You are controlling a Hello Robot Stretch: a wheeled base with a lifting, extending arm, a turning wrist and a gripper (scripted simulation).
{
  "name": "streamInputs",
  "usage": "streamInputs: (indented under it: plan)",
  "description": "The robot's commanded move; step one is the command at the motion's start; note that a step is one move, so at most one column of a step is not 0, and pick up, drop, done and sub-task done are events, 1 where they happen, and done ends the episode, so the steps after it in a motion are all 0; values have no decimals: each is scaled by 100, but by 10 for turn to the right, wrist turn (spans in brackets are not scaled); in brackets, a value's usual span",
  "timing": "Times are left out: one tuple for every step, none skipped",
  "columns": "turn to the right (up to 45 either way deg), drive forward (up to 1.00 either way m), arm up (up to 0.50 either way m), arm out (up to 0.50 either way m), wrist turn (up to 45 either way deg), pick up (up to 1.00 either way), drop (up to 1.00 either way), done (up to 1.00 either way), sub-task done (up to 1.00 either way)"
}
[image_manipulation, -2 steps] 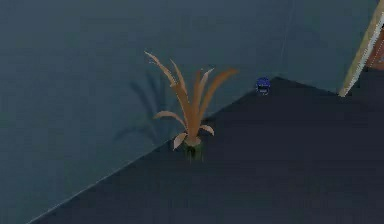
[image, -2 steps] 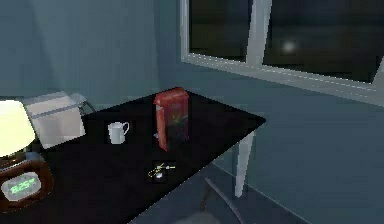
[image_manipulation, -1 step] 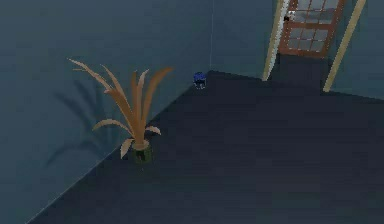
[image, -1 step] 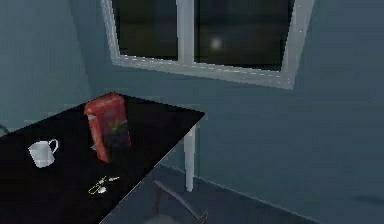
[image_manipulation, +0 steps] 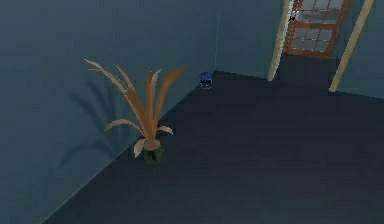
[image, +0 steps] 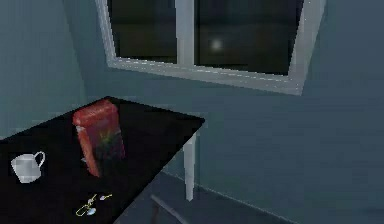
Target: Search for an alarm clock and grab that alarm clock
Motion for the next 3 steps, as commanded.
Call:
streamInputs:
  plan:
    - [-450,0,0,0,0,0,0,0,0]
    - [-450,0,0,0,0,0,0,0,0]
    - [-450,0,0,0,0,0,0,0,0]
